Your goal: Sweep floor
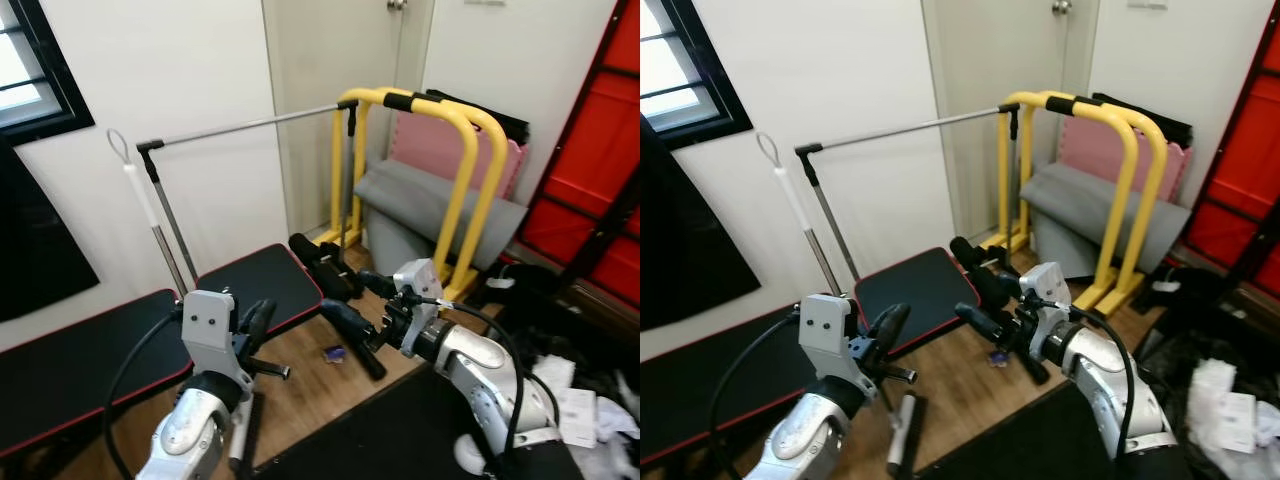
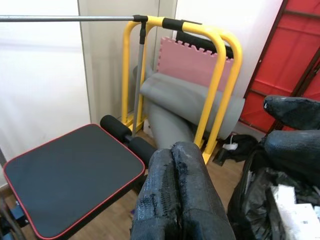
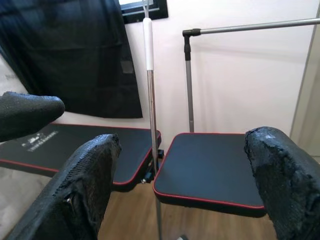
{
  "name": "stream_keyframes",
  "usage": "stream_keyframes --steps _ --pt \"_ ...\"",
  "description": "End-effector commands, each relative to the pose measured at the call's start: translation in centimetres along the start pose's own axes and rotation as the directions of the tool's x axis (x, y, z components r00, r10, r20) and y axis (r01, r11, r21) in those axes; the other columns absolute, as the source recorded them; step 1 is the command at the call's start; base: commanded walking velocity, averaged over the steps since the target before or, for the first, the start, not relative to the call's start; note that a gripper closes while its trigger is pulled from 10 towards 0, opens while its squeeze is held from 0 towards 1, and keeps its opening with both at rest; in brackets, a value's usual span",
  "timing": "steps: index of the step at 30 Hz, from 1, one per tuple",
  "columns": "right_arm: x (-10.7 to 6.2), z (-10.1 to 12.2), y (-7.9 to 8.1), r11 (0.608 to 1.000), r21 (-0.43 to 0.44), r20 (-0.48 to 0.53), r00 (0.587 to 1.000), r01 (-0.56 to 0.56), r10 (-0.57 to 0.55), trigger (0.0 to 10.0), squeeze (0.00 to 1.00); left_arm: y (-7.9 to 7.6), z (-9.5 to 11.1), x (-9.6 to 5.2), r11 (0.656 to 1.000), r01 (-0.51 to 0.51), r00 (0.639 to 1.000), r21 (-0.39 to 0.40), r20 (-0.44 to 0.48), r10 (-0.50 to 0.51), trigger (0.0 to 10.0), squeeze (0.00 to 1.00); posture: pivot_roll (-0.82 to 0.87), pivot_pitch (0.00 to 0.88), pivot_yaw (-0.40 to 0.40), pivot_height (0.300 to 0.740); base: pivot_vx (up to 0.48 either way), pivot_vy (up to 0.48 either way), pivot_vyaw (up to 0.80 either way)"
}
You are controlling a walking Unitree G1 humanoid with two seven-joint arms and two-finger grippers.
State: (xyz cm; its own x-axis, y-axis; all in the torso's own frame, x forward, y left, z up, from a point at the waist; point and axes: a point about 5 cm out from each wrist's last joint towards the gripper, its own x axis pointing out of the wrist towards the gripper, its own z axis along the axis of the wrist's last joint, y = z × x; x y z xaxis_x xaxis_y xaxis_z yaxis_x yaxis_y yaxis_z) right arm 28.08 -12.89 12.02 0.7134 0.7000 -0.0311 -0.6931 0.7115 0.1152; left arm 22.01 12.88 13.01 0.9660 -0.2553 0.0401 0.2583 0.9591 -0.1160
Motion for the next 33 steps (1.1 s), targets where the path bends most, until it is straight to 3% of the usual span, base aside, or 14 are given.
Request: stream_keyframes --steps 1,6,14,33 --pt "-0.09 0.09 -0.14 1.000 0.006 -0.001 1.000 0.015 -0.015 10.0 0.00 0.11 0.14 -0.01 1.000 0.014 1.000 0.016 0.005 -0.014 10.0 0.00 -0.08 0.000 -0.066 0.740 0.000 0.000 0.00" --pt "0.09 0.25 -0.38 1.000 0.009 -0.006 1.000 0.005 -0.005 10.0 0.00 0.02 0.37 0.23 1.000 -0.003 1.000 0.027 0.022 0.003 10.0 0.00 -0.07 0.000 -0.077 0.740 0.000 0.000 0.00" --pt "0.18 0.21 -0.31 1.000 -0.012 -0.015 1.000 0.000 0.000 10.0 0.00 0.04 0.35 0.37 1.000 0.013 1.000 0.028 0.015 -0.013 10.0 0.00 -0.08 0.000 -0.052 0.740 0.000 0.000 0.78" --pt "0.29 0.36 -0.32 1.000 0.029 0.009 1.000 -0.001 0.001 10.0 0.00 0.08 0.59 0.38 0.999 0.033 0.999 -0.012 0.023 -0.033 10.0 0.00 -0.08 0.000 -0.042 0.740 0.000 0.000 0.71"
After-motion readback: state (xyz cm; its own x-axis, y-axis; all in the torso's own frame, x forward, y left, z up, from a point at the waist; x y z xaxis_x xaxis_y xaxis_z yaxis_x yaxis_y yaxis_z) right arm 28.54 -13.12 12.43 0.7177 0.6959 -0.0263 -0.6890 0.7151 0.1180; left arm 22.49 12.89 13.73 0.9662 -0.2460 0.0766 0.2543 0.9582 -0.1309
